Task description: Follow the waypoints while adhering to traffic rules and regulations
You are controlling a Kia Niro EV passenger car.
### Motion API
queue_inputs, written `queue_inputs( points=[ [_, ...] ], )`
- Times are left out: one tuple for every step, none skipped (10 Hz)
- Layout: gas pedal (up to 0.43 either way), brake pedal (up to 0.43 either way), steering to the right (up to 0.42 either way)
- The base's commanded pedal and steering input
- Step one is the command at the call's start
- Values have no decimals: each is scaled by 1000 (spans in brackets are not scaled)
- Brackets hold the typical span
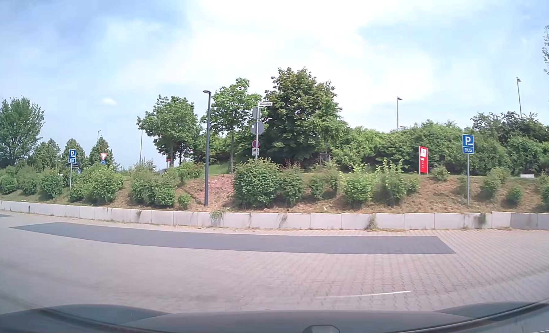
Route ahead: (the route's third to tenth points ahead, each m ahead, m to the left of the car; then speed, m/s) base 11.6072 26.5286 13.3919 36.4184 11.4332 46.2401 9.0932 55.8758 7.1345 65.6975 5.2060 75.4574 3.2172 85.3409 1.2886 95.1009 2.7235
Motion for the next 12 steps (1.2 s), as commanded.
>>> queue_inputs(
  points=[
    [110, 0, -482],
    [110, 0, -506],
    [110, 0, -514],
    [110, 0, -518],
    [110, 0, -532],
    [110, 0, -555],
    [118, 0, -578],
    [118, 0, -595],
    [118, 0, -609],
    [118, 0, -615],
    [118, 0, -617],
    [118, 0, -617]
  ],
)
